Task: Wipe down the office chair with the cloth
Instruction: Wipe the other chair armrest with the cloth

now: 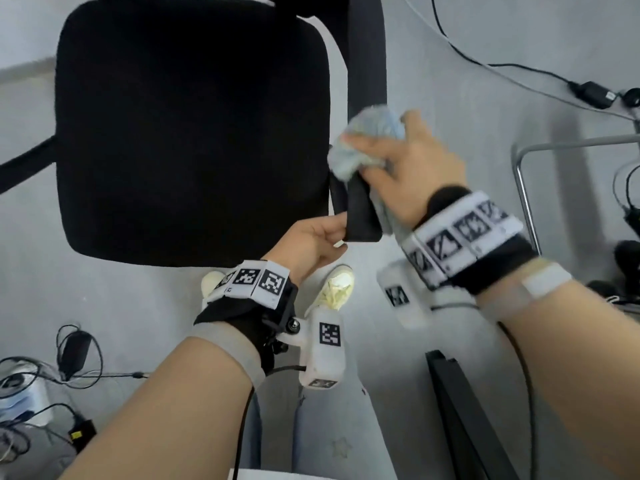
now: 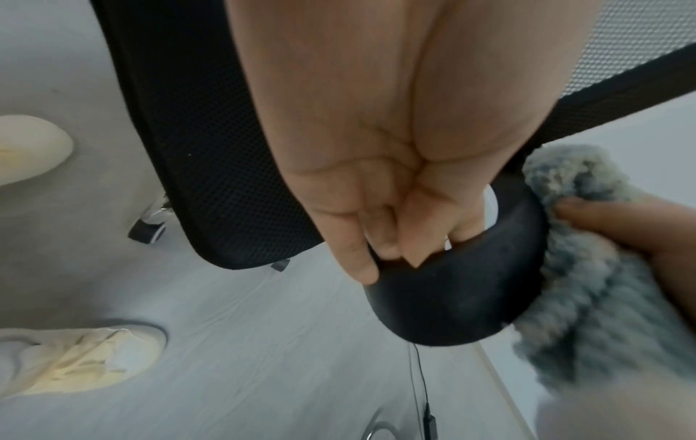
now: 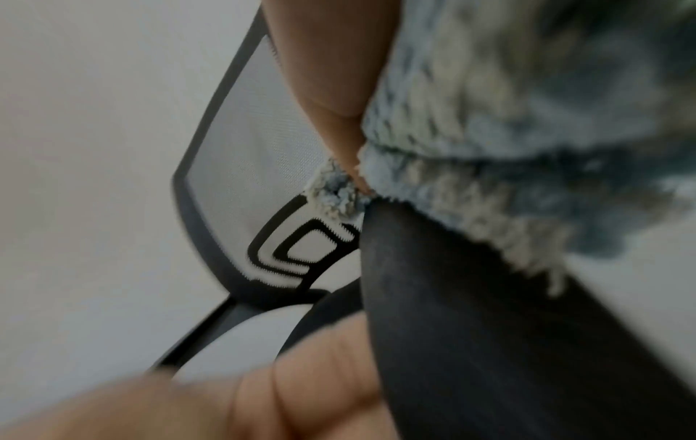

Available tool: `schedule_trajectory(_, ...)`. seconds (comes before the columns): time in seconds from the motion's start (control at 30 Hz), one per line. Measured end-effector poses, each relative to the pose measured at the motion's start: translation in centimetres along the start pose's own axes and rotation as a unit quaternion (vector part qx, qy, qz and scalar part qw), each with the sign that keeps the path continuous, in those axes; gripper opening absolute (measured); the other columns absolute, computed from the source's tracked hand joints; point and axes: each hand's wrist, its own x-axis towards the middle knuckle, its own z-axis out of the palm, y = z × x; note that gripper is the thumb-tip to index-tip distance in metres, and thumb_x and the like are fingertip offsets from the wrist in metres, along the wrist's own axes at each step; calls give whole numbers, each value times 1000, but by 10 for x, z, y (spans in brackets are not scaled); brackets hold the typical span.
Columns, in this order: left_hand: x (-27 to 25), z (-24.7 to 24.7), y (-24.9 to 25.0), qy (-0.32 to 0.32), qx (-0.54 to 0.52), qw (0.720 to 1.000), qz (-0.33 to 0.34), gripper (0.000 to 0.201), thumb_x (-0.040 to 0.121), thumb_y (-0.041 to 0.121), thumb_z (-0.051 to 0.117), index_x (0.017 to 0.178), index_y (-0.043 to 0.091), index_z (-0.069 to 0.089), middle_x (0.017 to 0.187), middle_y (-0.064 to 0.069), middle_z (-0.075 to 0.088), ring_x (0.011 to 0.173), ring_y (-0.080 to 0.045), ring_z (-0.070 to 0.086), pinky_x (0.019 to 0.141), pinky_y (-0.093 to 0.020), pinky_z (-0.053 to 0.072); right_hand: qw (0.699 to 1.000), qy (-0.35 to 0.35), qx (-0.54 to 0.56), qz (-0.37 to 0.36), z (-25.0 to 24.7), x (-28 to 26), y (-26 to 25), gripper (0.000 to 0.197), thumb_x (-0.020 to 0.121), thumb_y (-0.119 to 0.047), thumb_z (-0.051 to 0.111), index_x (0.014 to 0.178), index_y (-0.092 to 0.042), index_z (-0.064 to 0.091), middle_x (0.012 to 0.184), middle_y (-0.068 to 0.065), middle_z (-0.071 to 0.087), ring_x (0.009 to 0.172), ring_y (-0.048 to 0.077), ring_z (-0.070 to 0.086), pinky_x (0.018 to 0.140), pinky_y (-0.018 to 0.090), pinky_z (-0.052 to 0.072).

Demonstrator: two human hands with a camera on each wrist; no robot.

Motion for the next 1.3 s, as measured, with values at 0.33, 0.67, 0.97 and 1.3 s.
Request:
schedule_trajectory(0.33, 20, 15, 20, -12, -37, 998, 45, 78, 65, -34, 17, 129, 1, 45, 115, -9, 62, 104, -12, 61, 85, -18, 52, 999, -7, 31, -24, 48, -63, 40, 43, 82, -35, 39, 122, -47, 48, 94, 13, 47, 76, 33, 51, 56, 42, 52)
schedule_trajectory(0.67, 26, 19, 23, 17, -25, 999, 39, 98, 56, -33, 14, 141, 11, 36, 143, -7, 45, 135, -14, 39, 109, -21, 24, 986, 137, 95, 1, 19, -1, 34, 46, 89, -21, 54, 127, -45, 46, 116, 14, 42, 107, 30, 46, 88, 39, 47)
schedule_trajectory(0.97, 15, 13, 15, 2, -58, 998, 18, 92, 60, -33, 16, 140, 7, 36, 143, -8, 45, 135, -15, 39, 111, -30, 29, 996, 57, 47, -53, 37, -65, 43, 43, 83, -30, 41, 122, -48, 42, 102, 12, 48, 87, 32, 51, 65, 39, 53)
schedule_trajectory(1.3, 12, 8, 23, -10, 55, 998, -22, 85, 65, -33, 25, 140, 6, 36, 147, -8, 38, 138, -16, 31, 108, -31, 31, 992, 101, 82, -2, 38, -37, 18, 51, 86, -17, 59, 128, -42, 46, 107, 13, 43, 92, 31, 50, 74, 44, 53)
